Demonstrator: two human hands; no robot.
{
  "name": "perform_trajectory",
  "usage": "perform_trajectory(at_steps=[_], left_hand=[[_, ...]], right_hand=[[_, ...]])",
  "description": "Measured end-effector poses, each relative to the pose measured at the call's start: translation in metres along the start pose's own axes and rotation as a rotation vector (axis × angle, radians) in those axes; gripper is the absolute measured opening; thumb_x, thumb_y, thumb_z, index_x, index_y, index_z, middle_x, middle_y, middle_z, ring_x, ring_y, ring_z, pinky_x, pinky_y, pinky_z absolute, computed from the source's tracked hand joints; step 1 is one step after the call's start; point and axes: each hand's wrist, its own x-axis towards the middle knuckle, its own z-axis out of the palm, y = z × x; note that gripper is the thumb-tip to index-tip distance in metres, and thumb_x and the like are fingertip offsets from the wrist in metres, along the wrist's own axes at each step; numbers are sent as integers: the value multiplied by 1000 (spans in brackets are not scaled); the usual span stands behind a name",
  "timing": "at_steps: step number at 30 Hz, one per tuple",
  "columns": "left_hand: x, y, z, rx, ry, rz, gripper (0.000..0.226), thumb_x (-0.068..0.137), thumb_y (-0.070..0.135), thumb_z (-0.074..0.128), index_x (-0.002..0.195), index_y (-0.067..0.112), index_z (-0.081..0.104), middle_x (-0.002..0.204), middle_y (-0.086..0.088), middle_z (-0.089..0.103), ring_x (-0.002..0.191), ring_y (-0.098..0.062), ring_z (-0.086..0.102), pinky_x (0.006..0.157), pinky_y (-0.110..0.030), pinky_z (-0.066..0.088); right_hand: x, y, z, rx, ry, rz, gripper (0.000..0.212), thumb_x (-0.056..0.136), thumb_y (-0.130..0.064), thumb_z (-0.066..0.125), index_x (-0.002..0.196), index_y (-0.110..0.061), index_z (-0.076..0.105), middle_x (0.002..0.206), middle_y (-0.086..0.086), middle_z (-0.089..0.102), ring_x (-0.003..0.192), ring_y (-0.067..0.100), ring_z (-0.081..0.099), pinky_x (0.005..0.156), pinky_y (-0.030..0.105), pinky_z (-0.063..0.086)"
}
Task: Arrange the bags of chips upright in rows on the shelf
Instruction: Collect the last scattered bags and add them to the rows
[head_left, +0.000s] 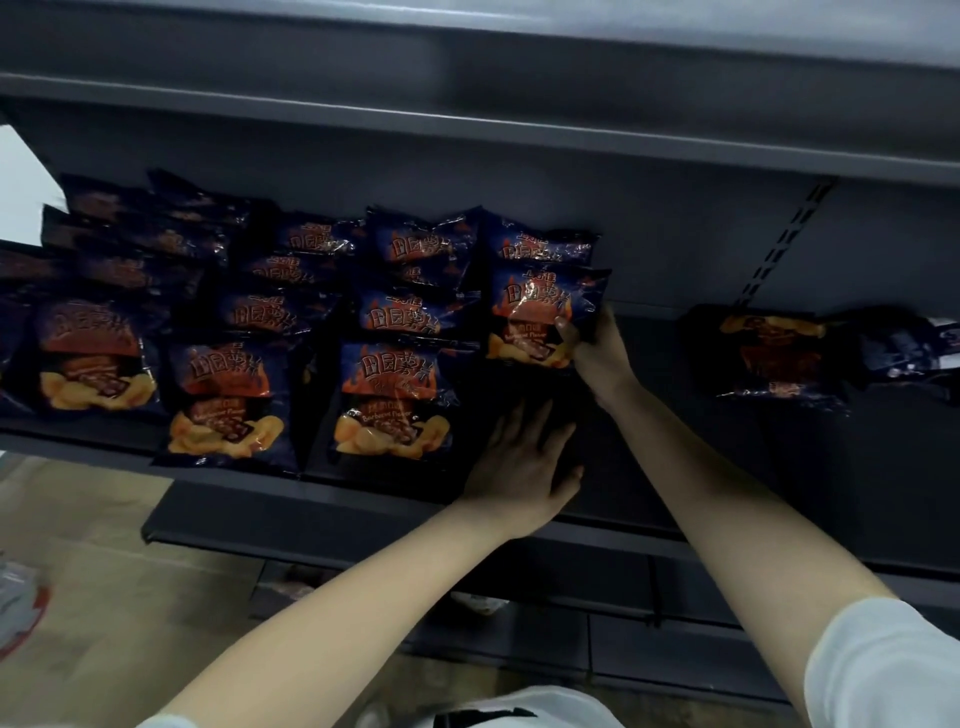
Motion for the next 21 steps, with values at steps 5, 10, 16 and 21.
perform_trajectory(at_steps=[5, 10, 16, 21], left_hand=[[1, -1, 0, 18, 8, 11, 58, 96, 49, 26, 148, 27, 14, 158, -5, -1, 144, -27, -8, 115, -39, -5], [1, 0, 2, 16, 5, 7, 58, 96, 48, 28, 148, 26, 15, 158, -6, 0, 144, -28, -7, 115, -39, -5], [2, -2, 1, -1, 3, 9, 58, 96, 47, 29, 148, 26, 15, 158, -5, 0, 144, -29, -8, 115, -41, -4], [12, 3, 2, 23, 25, 16, 57, 96, 48, 28, 148, 29, 15, 158, -4, 4, 144, -30, -3, 117, -44, -1]], right_hand=[[2, 1, 10, -101, 15, -15, 47, 92, -21, 58, 132, -9, 36, 128, 7, 54, 116, 17, 49, 90, 27, 38], [-3, -1, 15, -136, 106, -22, 52, 89, -22, 62, 130, -6, 35, 125, 8, 55, 113, 19, 51, 84, 22, 37], [-9, 1, 1, -125, 176, -79, 58, 84, -26, 69, 128, -5, 37, 107, 3, 58, 95, 12, 53, 75, 18, 41], [-14, 4, -29, -88, 270, -160, 58, 85, -23, 68, 133, -11, 38, 103, 2, 61, 96, 10, 57, 71, 2, 40]])
